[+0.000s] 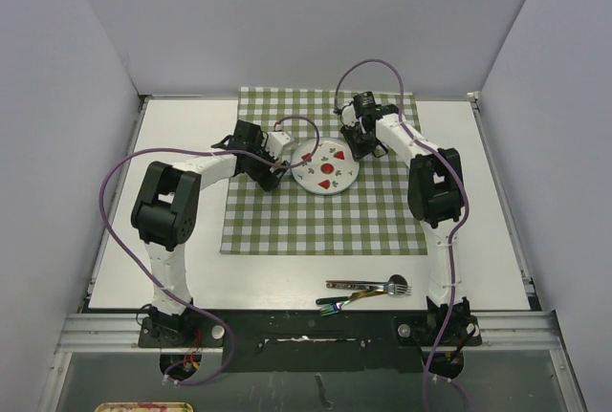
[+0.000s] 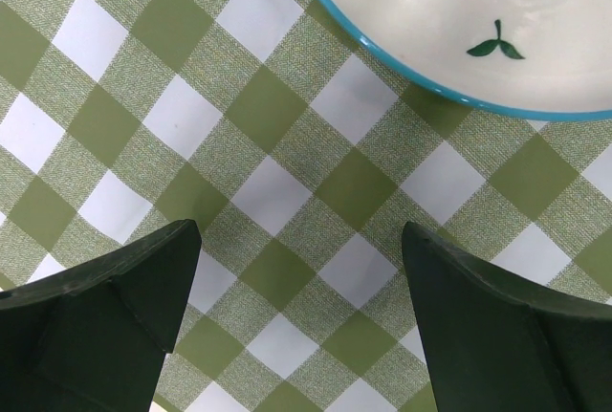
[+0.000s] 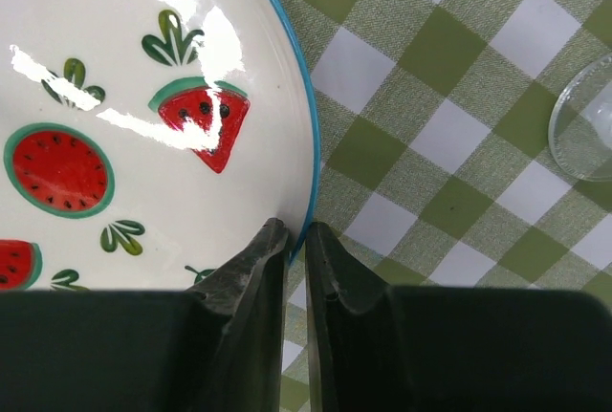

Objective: Set the dinner table for one person
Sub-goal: Place the plate on the napkin.

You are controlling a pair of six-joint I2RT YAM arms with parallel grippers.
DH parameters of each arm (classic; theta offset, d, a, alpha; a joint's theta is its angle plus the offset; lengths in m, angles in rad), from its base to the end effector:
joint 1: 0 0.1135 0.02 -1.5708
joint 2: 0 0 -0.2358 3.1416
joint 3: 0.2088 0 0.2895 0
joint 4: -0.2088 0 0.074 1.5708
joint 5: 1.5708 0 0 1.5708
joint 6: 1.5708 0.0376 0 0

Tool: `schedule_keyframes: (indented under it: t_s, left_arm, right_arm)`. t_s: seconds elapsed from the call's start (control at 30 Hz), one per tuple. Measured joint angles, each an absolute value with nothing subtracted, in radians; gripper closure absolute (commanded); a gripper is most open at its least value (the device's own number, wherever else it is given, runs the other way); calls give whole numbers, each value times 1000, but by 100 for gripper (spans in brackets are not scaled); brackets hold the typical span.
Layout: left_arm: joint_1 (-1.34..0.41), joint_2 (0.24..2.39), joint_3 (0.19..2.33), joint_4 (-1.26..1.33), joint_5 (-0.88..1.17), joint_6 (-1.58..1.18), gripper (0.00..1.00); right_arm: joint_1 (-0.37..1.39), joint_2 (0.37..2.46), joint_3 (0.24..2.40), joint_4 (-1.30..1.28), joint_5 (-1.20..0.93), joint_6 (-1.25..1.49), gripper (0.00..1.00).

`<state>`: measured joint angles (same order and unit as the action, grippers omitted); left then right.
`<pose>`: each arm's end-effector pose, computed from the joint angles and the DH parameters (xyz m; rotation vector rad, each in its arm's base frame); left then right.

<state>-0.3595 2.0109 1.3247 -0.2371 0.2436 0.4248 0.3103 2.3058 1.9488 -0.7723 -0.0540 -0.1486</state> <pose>0.4126 -0.1648 0.1057 1.0395 2.2475 -0.2756 0.4870 0.1583 0.1448 -0.6308 2.6287 0.1217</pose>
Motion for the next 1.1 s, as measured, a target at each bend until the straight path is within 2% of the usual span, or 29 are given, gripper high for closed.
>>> schedule_keyframes:
  t_s: [0.53,0.57,0.67,0.73,1.1]
  left_arm:
    - [-365,2011,1325,-244,243,431,13]
    - [-366,2011,1325,-244,243,431,13]
    - [-366,2011,1325,-244,244,431,12]
    - [-366,2011,1325,-244,244,431,12]
    - [-366,2011,1325,-244,243,430,12]
  right_arm:
    - [308,2306,1953,-770,-40,-149,100]
    - [308,2306,1953,-770,-40,-149,98]
    - [308,2306,1956,-772,-39,-149,82]
    - [308,2306,1958,-772,-36,-153,77]
    - [307,2306,1959,-770,-38,-176,71]
